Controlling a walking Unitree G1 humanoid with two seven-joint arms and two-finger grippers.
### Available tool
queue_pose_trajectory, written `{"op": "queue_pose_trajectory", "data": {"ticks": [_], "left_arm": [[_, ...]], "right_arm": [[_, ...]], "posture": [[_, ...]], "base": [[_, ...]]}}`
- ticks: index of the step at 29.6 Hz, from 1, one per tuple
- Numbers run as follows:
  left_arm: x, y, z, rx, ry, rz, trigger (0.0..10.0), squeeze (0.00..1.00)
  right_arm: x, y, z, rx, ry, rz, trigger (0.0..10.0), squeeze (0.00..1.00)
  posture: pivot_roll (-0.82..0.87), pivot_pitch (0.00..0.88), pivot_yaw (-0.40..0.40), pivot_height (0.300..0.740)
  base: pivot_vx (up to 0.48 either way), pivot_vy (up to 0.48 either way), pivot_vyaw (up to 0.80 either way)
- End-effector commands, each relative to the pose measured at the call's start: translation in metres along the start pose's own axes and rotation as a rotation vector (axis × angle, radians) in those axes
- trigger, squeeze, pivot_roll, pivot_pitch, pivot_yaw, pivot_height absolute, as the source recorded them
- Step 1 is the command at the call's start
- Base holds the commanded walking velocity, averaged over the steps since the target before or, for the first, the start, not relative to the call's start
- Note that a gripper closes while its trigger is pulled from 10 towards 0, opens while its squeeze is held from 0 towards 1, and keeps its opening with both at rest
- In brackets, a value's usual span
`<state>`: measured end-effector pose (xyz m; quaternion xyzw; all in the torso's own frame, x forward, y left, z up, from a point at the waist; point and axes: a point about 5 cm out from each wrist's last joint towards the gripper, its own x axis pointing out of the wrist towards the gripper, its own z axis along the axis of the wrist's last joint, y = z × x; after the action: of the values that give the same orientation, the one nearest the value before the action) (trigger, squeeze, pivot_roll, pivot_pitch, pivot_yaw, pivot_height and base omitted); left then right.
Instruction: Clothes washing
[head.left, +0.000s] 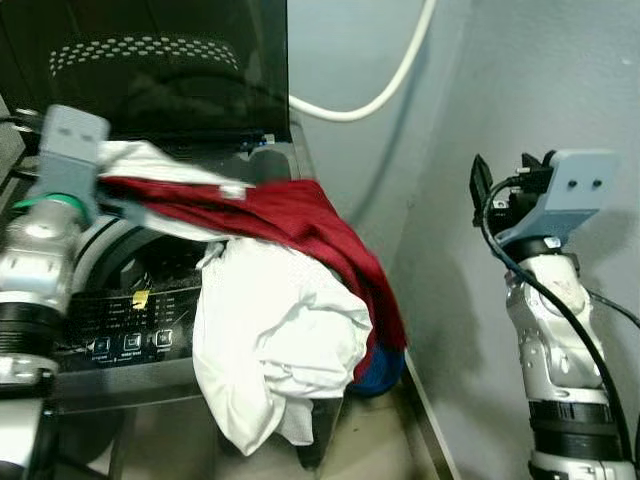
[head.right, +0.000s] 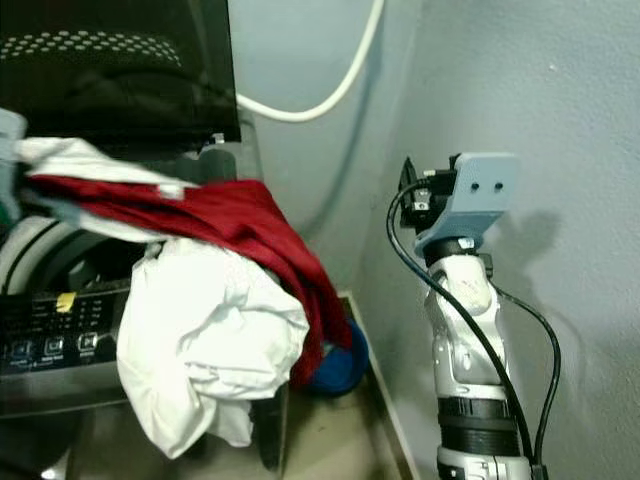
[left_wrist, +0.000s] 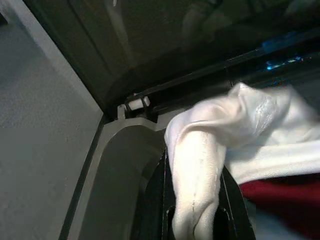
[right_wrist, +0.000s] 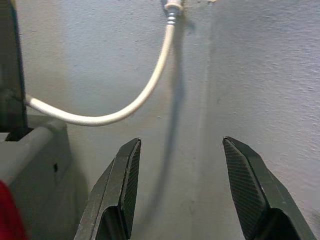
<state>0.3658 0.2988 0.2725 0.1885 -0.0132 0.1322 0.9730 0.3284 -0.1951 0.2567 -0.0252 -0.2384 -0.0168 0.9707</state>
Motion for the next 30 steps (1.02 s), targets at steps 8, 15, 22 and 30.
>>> {"op": "queue_pose_trajectory", "data": {"ticks": [8, 15, 22, 30], "left_arm": [[-0.035, -0.045, 0.045, -0.092, -0.204, -0.543, 10.0, 1.00], [-0.053, -0.049, 0.055, -0.097, -0.246, -0.665, 10.0, 1.00], [-0.098, -0.043, 0.057, 0.014, -0.328, -0.989, 10.0, 1.00], [-0.129, -0.045, 0.057, 0.106, -0.301, -1.267, 10.0, 1.00]], "right_arm": [[-0.002, 0.004, 0.001, -0.019, -0.016, 0.035, 10.0, 0.00], [0.001, 0.018, 0.011, -0.008, -0.057, 0.196, 10.0, 0.00], [-0.019, 0.024, 0.044, 0.170, -0.082, 0.679, 10.0, 0.00], [-0.036, 0.017, 0.047, 0.114, -0.009, 0.934, 10.0, 0.00]], "posture": [[0.01, 0.038, 0.024, 0.740], [0.04, 0.047, 0.017, 0.740], [0.06, 0.057, -0.002, 0.740], [0.06, 0.062, -0.009, 0.740]], "base": [[0.000, 0.000, 0.00], [0.000, 0.000, 0.00], [0.000, 0.000, 0.00], [0.000, 0.000, 0.00]]}}
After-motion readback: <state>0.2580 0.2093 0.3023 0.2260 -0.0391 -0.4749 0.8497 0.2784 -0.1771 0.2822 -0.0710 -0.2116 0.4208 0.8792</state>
